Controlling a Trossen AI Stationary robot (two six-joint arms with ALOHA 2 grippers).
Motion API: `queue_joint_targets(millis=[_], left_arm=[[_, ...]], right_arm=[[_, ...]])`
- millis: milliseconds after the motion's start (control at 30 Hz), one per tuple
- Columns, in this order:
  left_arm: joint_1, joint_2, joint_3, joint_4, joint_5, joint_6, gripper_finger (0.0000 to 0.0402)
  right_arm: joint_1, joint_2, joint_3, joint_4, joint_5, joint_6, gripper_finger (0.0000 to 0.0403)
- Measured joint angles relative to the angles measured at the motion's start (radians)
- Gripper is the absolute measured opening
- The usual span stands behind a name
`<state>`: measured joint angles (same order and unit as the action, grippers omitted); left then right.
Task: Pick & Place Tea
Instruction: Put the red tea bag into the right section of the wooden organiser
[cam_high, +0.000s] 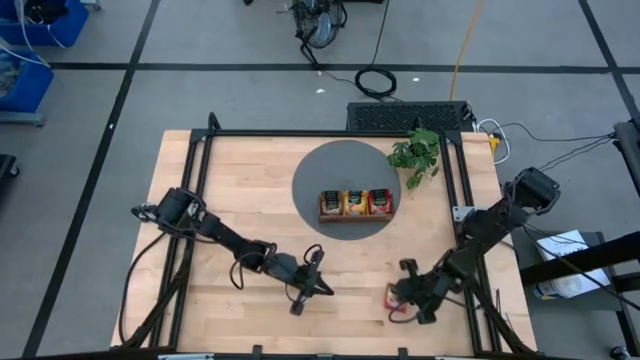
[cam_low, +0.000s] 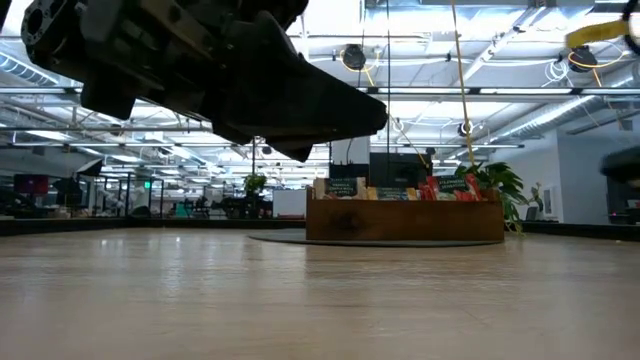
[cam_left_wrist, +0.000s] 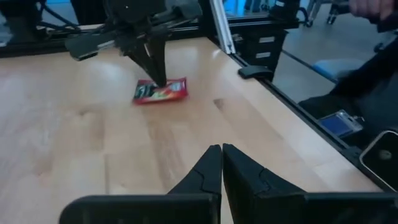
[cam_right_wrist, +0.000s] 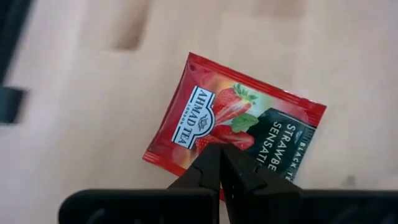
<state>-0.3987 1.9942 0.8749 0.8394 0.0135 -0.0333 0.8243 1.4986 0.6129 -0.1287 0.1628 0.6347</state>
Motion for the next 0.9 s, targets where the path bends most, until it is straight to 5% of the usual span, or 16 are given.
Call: queue_joint_targets(millis=[400, 633, 767, 900], left_arm=[[0.009, -0.001, 0.015, -0.06, 0.011, -0.059, 0.0012], [0.011, -0.001, 0.041, -0.082, -0.003, -0.066, 0.0004], [0.011, -0.001, 0.043, -0.081, -0.043, -0.074, 0.0015], [0.011, -0.001, 0.043, -0.085, -0.049, -0.081, 0.003]], right_arm=[[-0.147, 0.025, -0.005, 0.22, 0.049, -0.302, 0.0], [-0.128, 0.056, 0.032, 0.268, 0.102, -0.356, 0.0], [-0.069, 0.036, 0.134, 0.035, 0.14, -0.278, 0.0], [-0.014, 0.032, 0.252, -0.374, 0.114, 0.016, 0.0]])
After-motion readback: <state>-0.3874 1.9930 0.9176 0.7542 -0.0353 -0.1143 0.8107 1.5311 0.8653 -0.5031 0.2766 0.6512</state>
